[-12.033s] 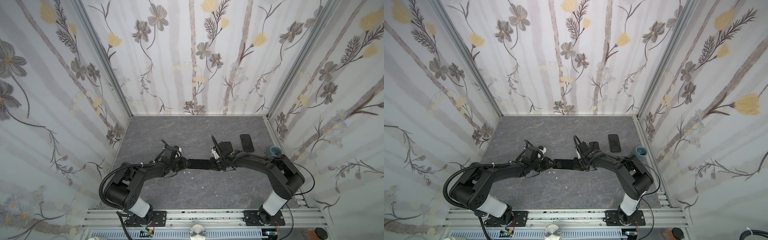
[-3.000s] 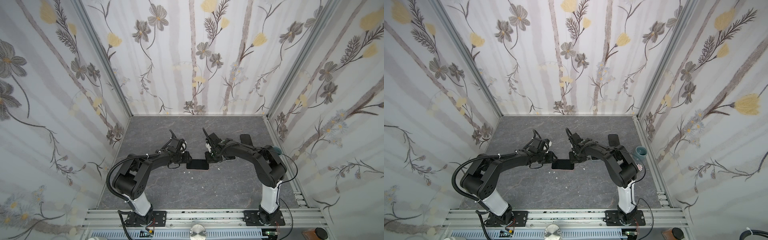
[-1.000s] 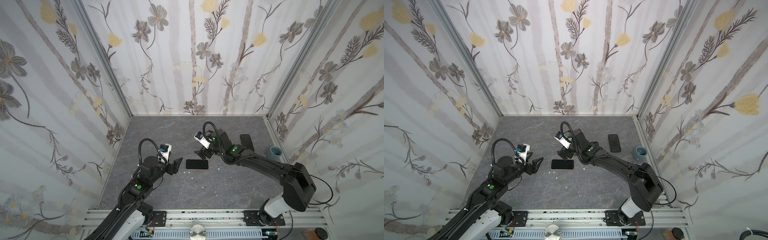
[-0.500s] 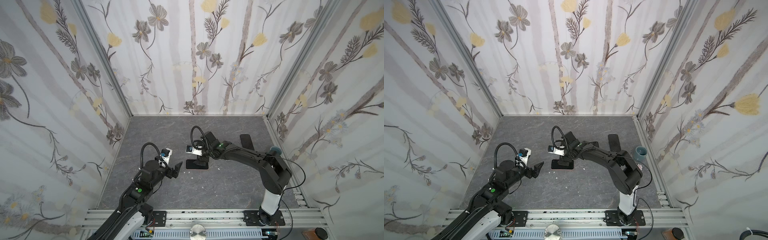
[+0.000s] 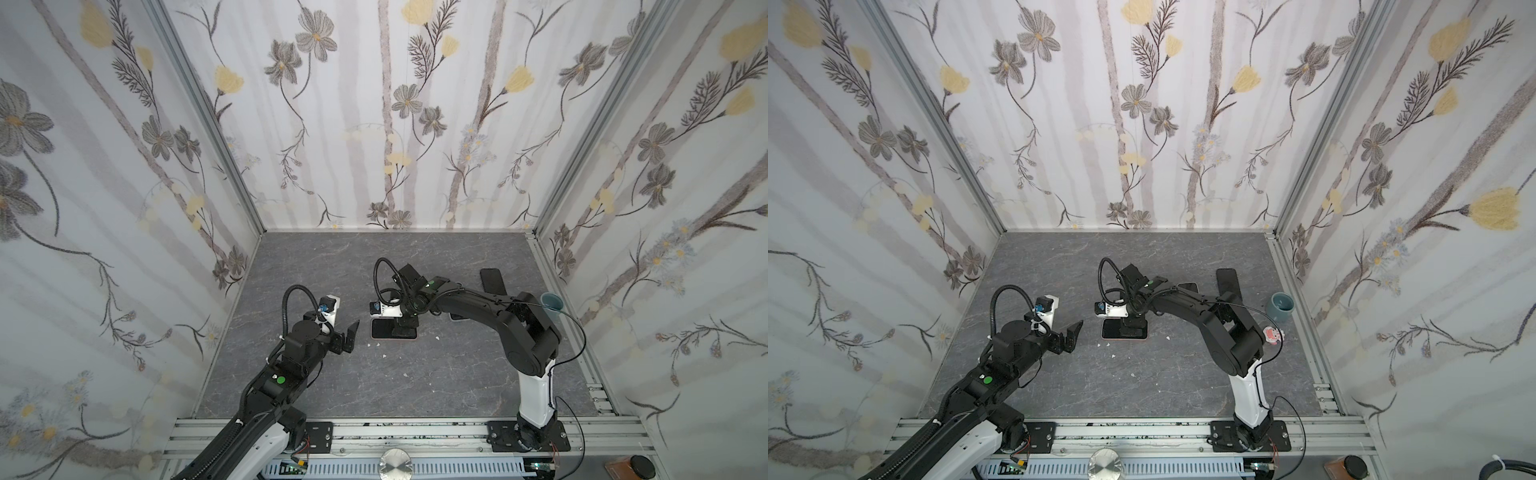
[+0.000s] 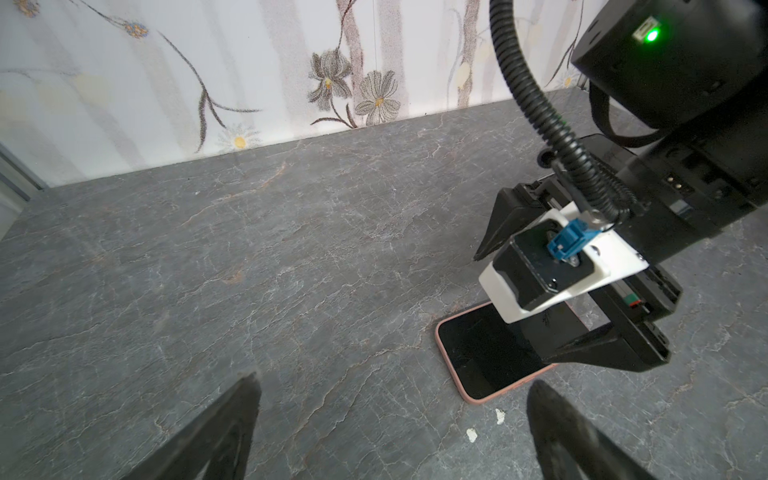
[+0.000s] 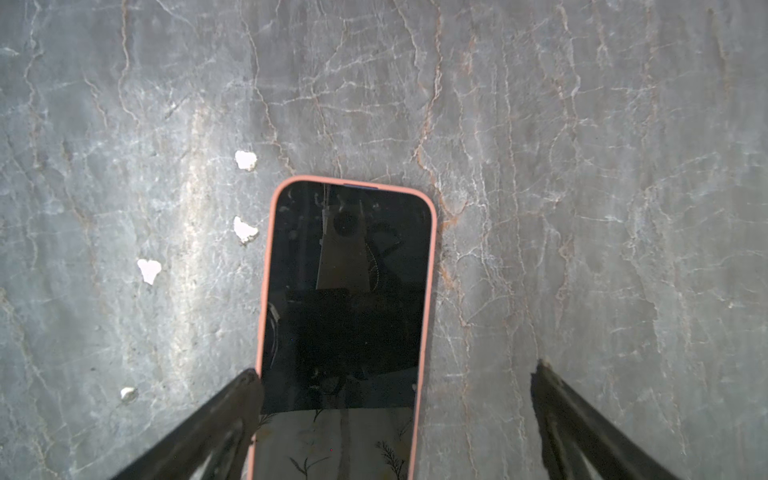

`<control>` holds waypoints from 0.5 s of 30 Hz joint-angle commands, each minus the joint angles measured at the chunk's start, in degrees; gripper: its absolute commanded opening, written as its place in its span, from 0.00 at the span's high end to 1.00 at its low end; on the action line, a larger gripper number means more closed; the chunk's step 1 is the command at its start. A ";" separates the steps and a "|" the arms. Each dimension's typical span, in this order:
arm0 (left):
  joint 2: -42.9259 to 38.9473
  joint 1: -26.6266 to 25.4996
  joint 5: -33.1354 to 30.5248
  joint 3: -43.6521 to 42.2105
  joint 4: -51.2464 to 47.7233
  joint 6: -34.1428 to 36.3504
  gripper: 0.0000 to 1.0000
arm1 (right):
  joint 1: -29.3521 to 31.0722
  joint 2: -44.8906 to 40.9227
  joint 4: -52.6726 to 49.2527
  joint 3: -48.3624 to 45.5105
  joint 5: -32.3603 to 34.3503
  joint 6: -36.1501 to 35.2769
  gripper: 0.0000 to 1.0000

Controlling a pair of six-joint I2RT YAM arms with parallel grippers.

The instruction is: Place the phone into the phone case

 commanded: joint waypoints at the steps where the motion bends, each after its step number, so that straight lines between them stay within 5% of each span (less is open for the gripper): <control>1: 0.22 0.16 -2.42 -0.20 1.27 0.93 0.00 | 0.05 0.74 -3.19 0.71 -0.65 -1.72 0.00; 15: 0.05 0.60 -4.48 -0.17 0.93 1.19 0.00 | -0.06 1.49 -2.79 1.24 -0.39 -2.03 0.00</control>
